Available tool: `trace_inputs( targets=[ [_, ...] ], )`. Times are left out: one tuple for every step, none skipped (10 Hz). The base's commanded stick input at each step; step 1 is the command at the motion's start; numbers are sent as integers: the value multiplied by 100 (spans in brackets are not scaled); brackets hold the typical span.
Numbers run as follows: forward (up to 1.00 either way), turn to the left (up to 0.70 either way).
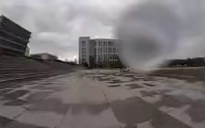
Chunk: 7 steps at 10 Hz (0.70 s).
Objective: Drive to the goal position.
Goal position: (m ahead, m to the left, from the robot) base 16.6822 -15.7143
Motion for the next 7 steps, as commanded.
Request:
trace_inputs(
  targets=[
    [70, 0],
    [70, 0],
    [70, 0],
    [70, 0],
    [70, 0],
    [70, 0],
    [70, 0]
  ],
)
